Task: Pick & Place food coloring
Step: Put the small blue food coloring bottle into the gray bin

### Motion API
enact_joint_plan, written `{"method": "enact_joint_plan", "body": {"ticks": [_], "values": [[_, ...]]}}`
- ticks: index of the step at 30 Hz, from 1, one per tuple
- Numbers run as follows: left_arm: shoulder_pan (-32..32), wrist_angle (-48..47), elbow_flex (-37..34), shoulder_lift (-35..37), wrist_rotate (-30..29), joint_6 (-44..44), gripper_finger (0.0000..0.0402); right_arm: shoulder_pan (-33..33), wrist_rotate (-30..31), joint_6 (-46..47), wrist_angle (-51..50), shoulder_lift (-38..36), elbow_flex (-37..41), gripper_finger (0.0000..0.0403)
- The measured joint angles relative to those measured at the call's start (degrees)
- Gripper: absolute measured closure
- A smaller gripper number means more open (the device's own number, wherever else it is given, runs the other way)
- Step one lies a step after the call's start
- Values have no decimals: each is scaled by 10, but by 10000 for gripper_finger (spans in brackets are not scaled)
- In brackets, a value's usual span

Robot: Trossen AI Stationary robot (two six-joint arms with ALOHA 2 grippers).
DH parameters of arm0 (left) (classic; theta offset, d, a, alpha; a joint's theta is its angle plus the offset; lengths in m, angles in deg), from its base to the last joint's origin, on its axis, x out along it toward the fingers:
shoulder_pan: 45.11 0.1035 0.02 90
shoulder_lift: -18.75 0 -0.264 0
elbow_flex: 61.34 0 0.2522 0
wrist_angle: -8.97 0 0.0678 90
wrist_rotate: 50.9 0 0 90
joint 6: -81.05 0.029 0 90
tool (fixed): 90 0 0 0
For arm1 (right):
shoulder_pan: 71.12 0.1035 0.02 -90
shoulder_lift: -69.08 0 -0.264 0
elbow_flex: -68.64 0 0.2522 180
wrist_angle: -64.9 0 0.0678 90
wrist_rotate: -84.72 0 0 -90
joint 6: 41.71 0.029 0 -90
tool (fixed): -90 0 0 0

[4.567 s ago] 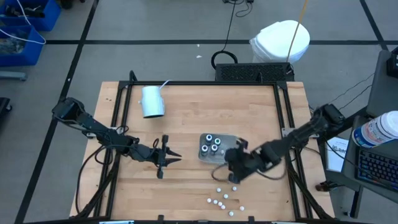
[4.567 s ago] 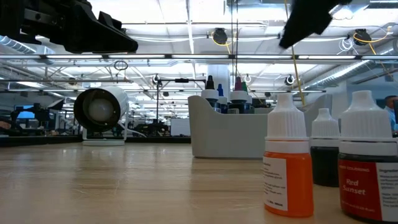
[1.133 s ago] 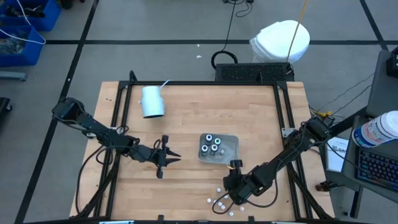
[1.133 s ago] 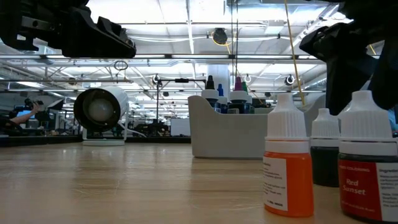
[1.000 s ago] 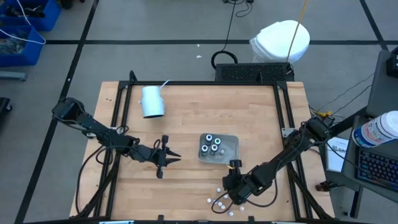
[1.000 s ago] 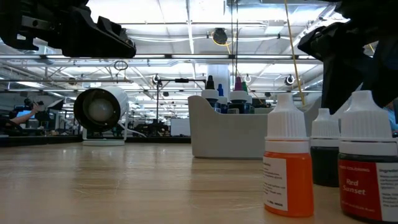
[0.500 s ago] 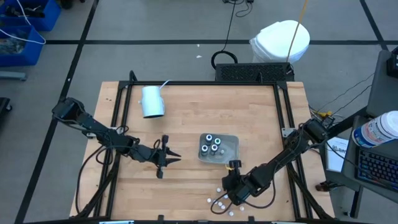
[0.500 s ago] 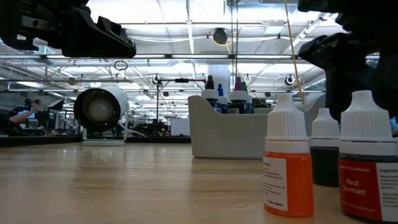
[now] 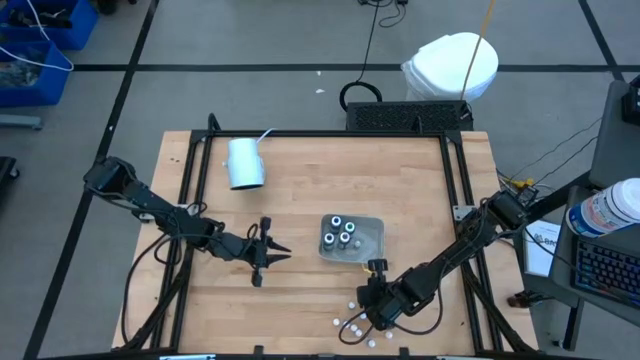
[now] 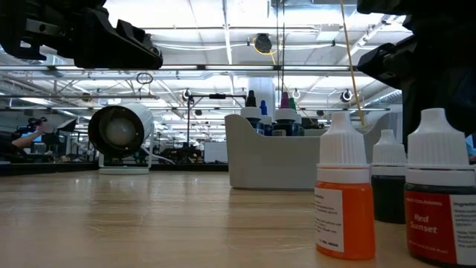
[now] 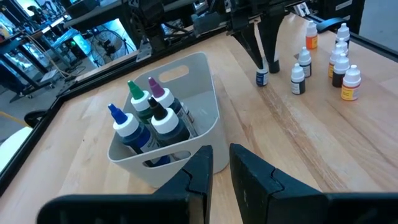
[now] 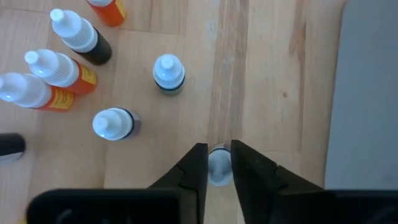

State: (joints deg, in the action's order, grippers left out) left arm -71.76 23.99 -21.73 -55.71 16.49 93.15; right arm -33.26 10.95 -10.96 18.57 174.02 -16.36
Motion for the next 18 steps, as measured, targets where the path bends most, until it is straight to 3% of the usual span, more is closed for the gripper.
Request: {"method": "enact_joint_plan", "body": {"ticks": [8,18], "values": [[0,0,0,0,0,-2,339,-1,3,-2,2,-1,0,397],[0,1,0,0,0,-2,339,-11,10,6,1,0,0,337]]}}
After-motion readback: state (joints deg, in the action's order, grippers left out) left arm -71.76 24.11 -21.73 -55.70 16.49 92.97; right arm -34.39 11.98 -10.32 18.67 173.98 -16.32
